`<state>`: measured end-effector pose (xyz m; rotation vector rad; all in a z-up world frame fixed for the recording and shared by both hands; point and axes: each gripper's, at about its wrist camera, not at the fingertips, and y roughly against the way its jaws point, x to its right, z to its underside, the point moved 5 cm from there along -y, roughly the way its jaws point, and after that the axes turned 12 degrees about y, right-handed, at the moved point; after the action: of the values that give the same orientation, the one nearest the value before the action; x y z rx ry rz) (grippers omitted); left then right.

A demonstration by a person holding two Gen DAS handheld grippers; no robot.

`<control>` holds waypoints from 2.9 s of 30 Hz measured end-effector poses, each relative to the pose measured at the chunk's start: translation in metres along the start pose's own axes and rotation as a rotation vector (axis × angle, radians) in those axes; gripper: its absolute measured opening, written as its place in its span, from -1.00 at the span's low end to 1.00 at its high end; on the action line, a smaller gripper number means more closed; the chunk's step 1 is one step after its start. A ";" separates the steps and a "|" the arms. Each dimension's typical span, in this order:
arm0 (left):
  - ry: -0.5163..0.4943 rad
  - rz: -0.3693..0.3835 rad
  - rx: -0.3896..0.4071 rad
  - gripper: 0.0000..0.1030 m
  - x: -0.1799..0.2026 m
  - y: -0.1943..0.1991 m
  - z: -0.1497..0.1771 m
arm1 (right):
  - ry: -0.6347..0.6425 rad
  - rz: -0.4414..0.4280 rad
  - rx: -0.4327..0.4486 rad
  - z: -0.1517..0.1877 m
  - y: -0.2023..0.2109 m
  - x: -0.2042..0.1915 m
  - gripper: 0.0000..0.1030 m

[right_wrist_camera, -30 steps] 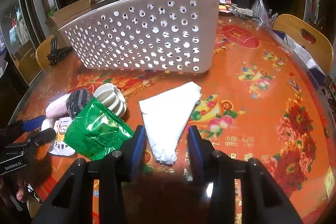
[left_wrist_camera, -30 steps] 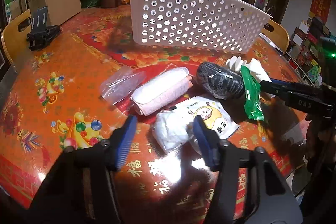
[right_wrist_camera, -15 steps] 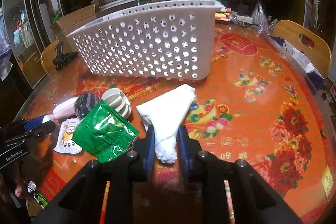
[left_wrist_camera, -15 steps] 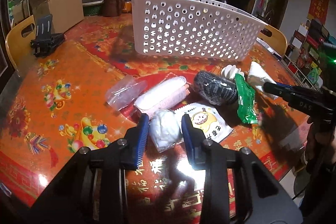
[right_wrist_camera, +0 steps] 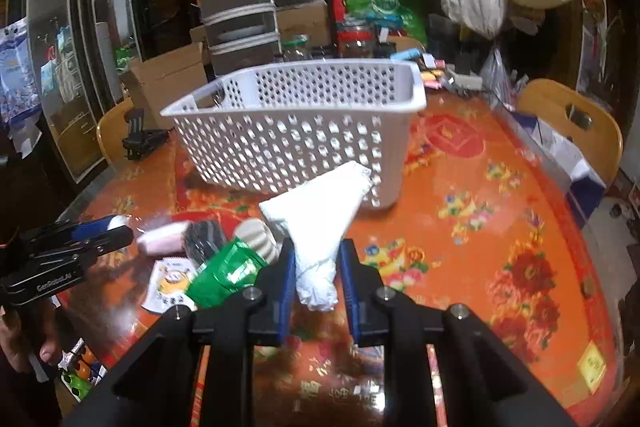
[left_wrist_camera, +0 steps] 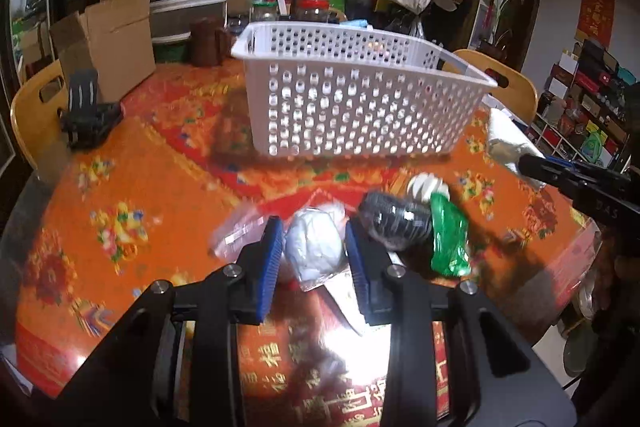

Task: Organize soft objects
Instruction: 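Carry both items into the white basket and open both tools to release them, then withdraw both tools from the basket back toward the remaining items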

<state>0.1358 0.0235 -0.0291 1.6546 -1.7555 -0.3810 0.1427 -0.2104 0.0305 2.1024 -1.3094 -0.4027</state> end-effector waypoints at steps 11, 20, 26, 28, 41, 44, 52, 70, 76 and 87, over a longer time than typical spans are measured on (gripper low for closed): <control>-0.042 0.035 0.059 -0.42 0.021 0.011 -0.077 | 0.077 -0.004 0.072 -0.060 0.017 -0.003 -0.61; -0.042 0.047 0.039 -0.42 0.044 -0.013 -0.160 | 0.096 -0.040 0.032 -0.106 -0.017 0.010 -0.61; -0.045 0.008 -0.048 -0.42 0.058 -0.067 -0.201 | 0.089 -0.028 -0.062 -0.129 -0.062 0.030 -0.61; -0.040 -0.014 -0.084 -0.42 0.059 -0.089 -0.209 | 0.085 -0.026 -0.093 -0.133 -0.077 0.035 -0.61; -0.038 -0.099 -0.318 -0.42 0.055 -0.198 -0.196 | 0.050 -0.030 -0.277 -0.136 -0.149 0.061 -0.61; -0.046 -0.104 -0.339 -0.42 0.060 -0.203 -0.192 | 0.058 -0.037 -0.313 -0.133 -0.158 0.059 -0.61; -0.044 -0.103 -0.359 -0.41 0.063 -0.212 -0.188 | 0.085 -0.040 -0.345 -0.129 -0.170 0.051 -0.61; -0.057 -0.036 -0.179 1.00 0.068 -0.137 -0.206 | 0.078 -0.023 -0.205 -0.142 -0.120 0.042 0.92; -0.080 -0.055 -0.115 1.00 0.071 -0.099 -0.203 | 0.061 -0.017 -0.147 -0.143 -0.094 0.041 1.00; -0.094 -0.038 0.023 1.00 0.066 -0.006 -0.187 | 0.073 0.044 -0.030 -0.138 -0.030 0.032 1.00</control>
<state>0.2644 0.0039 0.1202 1.7129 -1.8053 -0.4647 0.2543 -0.1814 0.1183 2.0409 -1.2970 -0.3220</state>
